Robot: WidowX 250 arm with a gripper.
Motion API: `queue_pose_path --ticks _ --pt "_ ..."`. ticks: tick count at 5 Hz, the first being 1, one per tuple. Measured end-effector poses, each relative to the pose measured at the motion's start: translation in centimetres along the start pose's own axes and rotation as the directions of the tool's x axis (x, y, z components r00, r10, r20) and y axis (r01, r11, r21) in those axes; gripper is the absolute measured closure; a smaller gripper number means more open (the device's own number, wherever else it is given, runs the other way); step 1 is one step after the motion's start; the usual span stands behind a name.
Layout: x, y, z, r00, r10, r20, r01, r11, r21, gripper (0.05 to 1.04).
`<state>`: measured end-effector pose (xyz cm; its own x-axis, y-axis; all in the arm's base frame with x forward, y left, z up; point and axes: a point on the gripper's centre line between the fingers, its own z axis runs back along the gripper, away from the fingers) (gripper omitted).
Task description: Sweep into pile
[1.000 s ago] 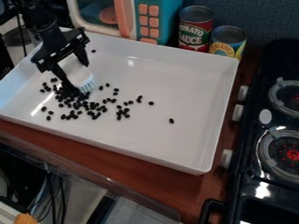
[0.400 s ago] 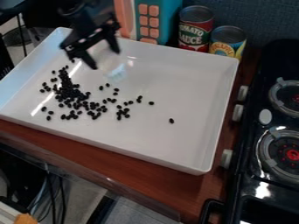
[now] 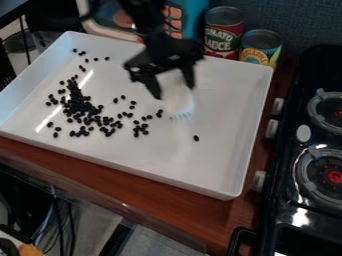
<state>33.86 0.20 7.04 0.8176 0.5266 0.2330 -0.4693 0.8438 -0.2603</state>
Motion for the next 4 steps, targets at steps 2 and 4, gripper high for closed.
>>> queue_pose_path --ticks 2,4 --pt "-3.6 -1.9 -0.9 0.991 -0.13 -0.031 0.13 0.992 -0.001 0.351" --pt "-4.2 -3.3 -1.5 0.99 -0.117 -0.075 0.118 0.993 0.013 0.351"
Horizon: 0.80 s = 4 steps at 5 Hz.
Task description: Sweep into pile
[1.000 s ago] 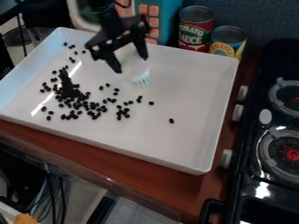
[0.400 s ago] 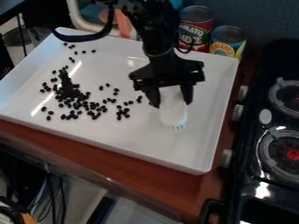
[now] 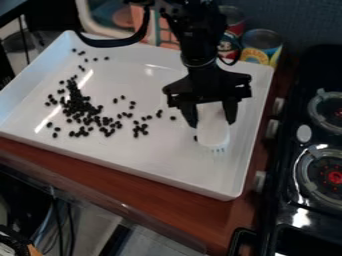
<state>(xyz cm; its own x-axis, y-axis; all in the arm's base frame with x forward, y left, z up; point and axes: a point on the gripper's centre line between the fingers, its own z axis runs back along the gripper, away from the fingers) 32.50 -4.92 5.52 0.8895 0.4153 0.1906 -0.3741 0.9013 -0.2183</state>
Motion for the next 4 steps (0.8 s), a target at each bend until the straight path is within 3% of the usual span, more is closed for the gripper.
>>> queue_pose_path --ticks 1,3,4 --pt "-0.1 -1.2 -0.4 1.0 -0.002 -0.008 0.002 1.0 0.007 0.351" --pt "0.3 -0.5 -3.0 1.0 -0.014 -0.008 0.014 0.997 0.071 0.351" --pt "1.4 -0.1 -3.5 0.997 -0.048 0.054 0.043 0.995 0.086 0.351"
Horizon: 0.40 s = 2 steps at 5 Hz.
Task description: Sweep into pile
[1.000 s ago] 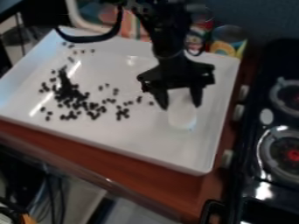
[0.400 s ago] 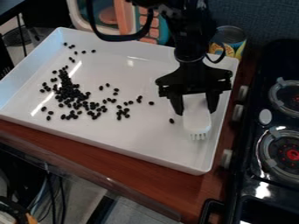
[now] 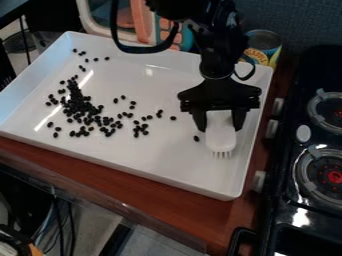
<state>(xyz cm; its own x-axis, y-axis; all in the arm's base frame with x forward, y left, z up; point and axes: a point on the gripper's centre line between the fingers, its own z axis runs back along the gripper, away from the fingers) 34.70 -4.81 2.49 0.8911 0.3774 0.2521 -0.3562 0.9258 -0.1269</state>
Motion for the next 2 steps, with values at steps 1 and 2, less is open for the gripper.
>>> queue_pose_path --ticks 1,2 --pt "0.9 1.5 -0.4 1.0 0.008 0.02 -0.009 1.0 0.01 0.351" --pt "1.3 2.7 -0.4 1.0 0.008 0.011 -0.008 1.0 0.01 0.351"
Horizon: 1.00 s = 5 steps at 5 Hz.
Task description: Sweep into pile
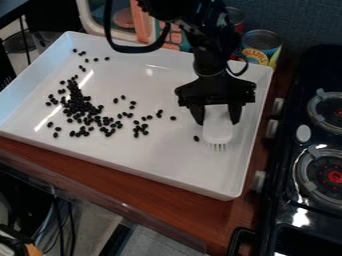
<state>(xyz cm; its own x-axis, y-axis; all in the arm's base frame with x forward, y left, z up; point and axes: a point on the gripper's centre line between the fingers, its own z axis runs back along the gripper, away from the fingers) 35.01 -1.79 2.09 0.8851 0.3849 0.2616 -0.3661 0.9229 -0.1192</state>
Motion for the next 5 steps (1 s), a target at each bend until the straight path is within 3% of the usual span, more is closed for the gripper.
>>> queue_pose_path --ticks 1,3,5 --pt "0.4 1.7 0.1 1.0 0.01 -0.004 -0.01 1.0 0.006 0.351" --pt "0.5 5.2 0.6 0.998 0.024 -0.058 -0.021 0.999 0.04 0.351" --pt "1.6 8.1 1.1 0.994 0.083 -0.07 -0.081 0.996 0.037 0.351"
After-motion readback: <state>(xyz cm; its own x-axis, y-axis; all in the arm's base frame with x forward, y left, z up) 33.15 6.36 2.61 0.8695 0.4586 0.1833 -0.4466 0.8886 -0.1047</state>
